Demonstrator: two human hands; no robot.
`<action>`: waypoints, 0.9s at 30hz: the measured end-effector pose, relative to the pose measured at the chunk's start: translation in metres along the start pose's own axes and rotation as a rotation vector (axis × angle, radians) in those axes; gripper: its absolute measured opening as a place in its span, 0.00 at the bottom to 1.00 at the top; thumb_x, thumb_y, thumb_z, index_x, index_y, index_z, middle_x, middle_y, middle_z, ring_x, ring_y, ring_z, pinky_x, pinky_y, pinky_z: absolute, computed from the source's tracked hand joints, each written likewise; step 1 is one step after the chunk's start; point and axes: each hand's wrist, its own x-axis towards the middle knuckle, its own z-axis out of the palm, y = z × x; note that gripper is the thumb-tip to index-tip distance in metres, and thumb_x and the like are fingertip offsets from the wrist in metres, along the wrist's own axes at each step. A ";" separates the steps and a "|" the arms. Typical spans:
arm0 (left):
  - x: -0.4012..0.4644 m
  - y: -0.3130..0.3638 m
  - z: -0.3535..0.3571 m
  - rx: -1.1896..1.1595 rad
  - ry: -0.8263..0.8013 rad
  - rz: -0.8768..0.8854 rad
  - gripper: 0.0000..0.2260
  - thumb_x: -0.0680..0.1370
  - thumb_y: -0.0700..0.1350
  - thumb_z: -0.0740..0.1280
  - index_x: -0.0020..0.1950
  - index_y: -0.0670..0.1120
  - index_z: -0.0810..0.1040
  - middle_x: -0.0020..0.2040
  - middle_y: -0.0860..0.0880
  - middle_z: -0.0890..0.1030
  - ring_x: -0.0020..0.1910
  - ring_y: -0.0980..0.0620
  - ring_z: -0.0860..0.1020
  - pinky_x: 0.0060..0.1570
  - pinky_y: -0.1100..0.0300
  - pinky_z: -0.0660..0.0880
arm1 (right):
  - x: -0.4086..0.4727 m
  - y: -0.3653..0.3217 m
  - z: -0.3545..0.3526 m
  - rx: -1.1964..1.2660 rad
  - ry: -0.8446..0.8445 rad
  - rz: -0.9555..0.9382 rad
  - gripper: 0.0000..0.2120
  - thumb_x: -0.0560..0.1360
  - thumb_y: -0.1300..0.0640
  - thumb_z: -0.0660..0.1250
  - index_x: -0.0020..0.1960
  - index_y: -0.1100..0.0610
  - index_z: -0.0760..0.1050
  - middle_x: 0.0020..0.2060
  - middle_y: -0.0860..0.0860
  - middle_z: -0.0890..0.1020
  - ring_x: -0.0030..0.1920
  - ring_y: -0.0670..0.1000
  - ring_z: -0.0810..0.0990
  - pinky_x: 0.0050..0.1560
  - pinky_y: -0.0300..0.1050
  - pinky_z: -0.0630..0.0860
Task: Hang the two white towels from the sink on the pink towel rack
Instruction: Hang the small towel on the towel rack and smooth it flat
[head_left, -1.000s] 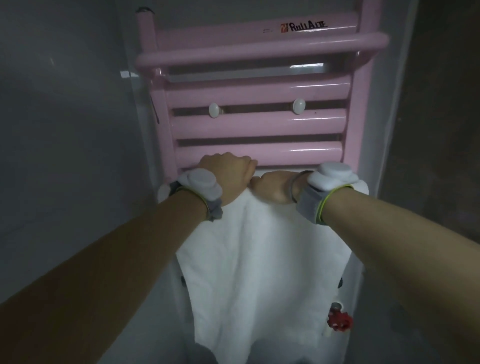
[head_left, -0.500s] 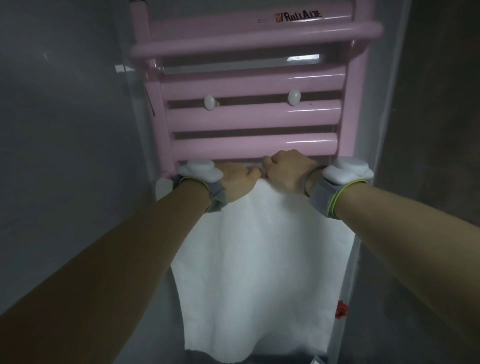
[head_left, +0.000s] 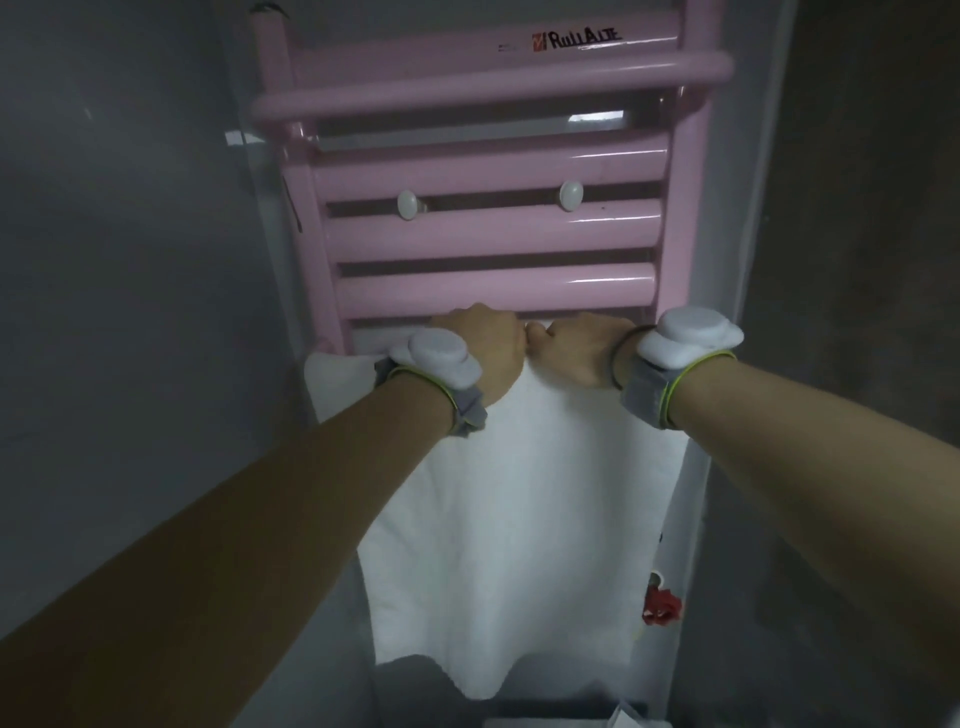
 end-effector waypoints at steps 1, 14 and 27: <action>-0.005 0.004 0.001 -0.009 0.004 0.018 0.13 0.81 0.44 0.53 0.49 0.47 0.77 0.50 0.45 0.82 0.45 0.42 0.79 0.46 0.51 0.77 | 0.000 -0.002 -0.005 0.004 -0.049 0.005 0.27 0.83 0.47 0.41 0.67 0.59 0.71 0.69 0.59 0.72 0.68 0.59 0.70 0.68 0.49 0.63; 0.029 -0.008 0.021 -0.174 -0.305 -0.096 0.14 0.83 0.44 0.49 0.44 0.49 0.71 0.56 0.42 0.79 0.46 0.45 0.75 0.45 0.58 0.73 | 0.008 0.007 0.011 0.028 0.298 -0.005 0.23 0.79 0.46 0.46 0.51 0.55 0.78 0.48 0.58 0.81 0.45 0.59 0.75 0.44 0.47 0.67; 0.022 0.064 0.007 -0.245 -0.040 0.116 0.23 0.83 0.56 0.47 0.36 0.49 0.71 0.35 0.49 0.72 0.34 0.46 0.70 0.39 0.59 0.61 | -0.022 0.088 0.038 0.557 0.611 0.215 0.19 0.79 0.44 0.55 0.63 0.54 0.72 0.58 0.60 0.77 0.60 0.63 0.74 0.61 0.52 0.70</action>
